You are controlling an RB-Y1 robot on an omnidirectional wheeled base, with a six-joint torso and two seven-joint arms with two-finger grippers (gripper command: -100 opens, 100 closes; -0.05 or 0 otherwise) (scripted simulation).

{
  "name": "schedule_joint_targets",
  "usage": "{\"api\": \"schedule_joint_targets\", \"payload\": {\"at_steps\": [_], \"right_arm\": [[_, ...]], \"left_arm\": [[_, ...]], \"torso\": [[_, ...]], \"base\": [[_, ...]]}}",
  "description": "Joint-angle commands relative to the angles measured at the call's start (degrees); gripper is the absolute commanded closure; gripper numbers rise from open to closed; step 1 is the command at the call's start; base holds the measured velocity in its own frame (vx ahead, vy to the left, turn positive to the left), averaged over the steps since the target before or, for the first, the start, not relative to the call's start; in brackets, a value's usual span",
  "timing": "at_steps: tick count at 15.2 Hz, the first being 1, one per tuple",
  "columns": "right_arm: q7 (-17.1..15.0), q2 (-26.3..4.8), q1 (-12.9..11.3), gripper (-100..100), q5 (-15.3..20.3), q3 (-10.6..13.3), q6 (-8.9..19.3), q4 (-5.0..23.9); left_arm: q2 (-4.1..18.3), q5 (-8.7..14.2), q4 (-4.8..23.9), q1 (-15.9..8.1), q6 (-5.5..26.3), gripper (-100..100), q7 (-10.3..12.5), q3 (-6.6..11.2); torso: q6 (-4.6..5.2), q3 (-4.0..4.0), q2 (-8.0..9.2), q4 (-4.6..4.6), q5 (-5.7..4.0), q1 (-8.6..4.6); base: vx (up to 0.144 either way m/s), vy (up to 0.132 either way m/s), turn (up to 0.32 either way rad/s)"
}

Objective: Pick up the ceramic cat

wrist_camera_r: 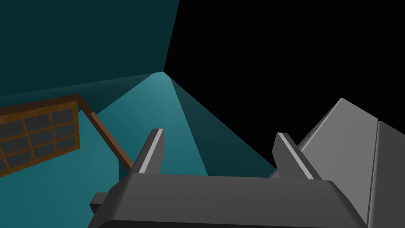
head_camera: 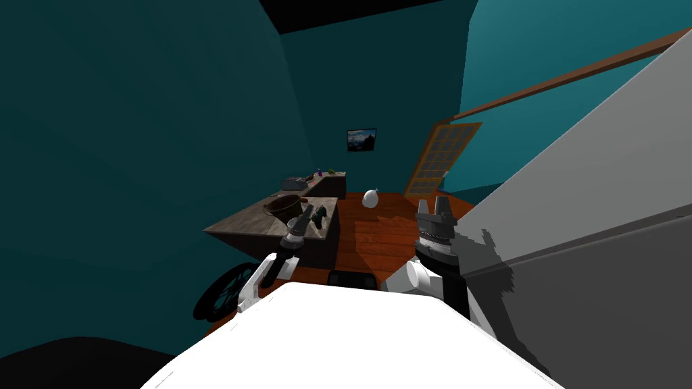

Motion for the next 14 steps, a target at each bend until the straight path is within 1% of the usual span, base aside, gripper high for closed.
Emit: {"api": "schedule_joint_targets", "payload": {"at_steps": [1,2,3,4,7,8,10,11,14], "right_arm": [[0.0,0.0,0.0,0,0.0,0.0,0.0,0.0],[0.0,0.0,0.0,0,0.0,0.0,0.0,0.0],[0.0,0.0,0.0,0,0.0,0.0,0.0,0.0],[0.0,0.0,0.0,0,0.0,0.0,0.0,0.0],[0.0,0.0,0.0,0,0.0,0.0,0.0,0.0],[0.0,0.0,0.0,0,0.0,0.0,0.0,0.0],[0.0,0.0,0.0,0,0.0,0.0,0.0,0.0],[0.0,0.0,0.0,0,0.0,0.0,0.0,0.0],[0.0,0.0,0.0,0,0.0,0.0,0.0,0.0]], "left_arm": [[0.9,-1.7,2.9,-0.6,0.1,-100,-2.4,0.33],[0.9,-1.7,3.1,-0.6,0.1,-100,-2.4,0.33],[1.3,-2.6,4.8,-0.9,0.3,-100,-3.6,0.57],[1.3,-2.6,4.8,-0.9,0.3,-100,-3.6,0.57],[2.4,-5.3,9.7,-2.0,0.7,-100,-7.3,1.3],[2.4,-5.3,10.1,-2.0,0.7,-100,-7.3,1.3],[2.9,-7.1,13.5,-2.7,1.1,-100,-9.7,1.78],[2.9,-7.1,13.5,-2.7,1.1,-100,-9.7,1.78],[3.4,-9.8,18.4,-3.6,1.6,-100,-13.2,2.47]], "torso": [[0.0,0.0,0.0,0.0,0.0,0.0],[0.01,0.0,0.0,0.0,0.0,0.0],[0.0,0.0,0.0,0.0,0.0,0.01],[0.0,0.0,0.0,0.0,0.0,0.01],[0.01,0.0,-0.01,0.0,0.0,0.02],[0.0,-0.01,-0.01,0.0,0.01,0.03],[0.0,0.0,-0.01,0.0,0.0,0.02],[0.0,0.0,-0.01,0.0,0.0,0.03],[0.0,-0.01,-0.01,0.0,0.0,0.01]], "base": [[0.007,0.006,-0.006],[0.006,0.006,-0.008],[0.007,0.007,-0.006],[0.006,0.006,-0.004],[0.008,0.008,-0.008],[0.009,0.01,-0.01],[0.008,0.008,-0.007],[0.007,0.007,-0.008],[0.009,0.004,-0.013]]}}
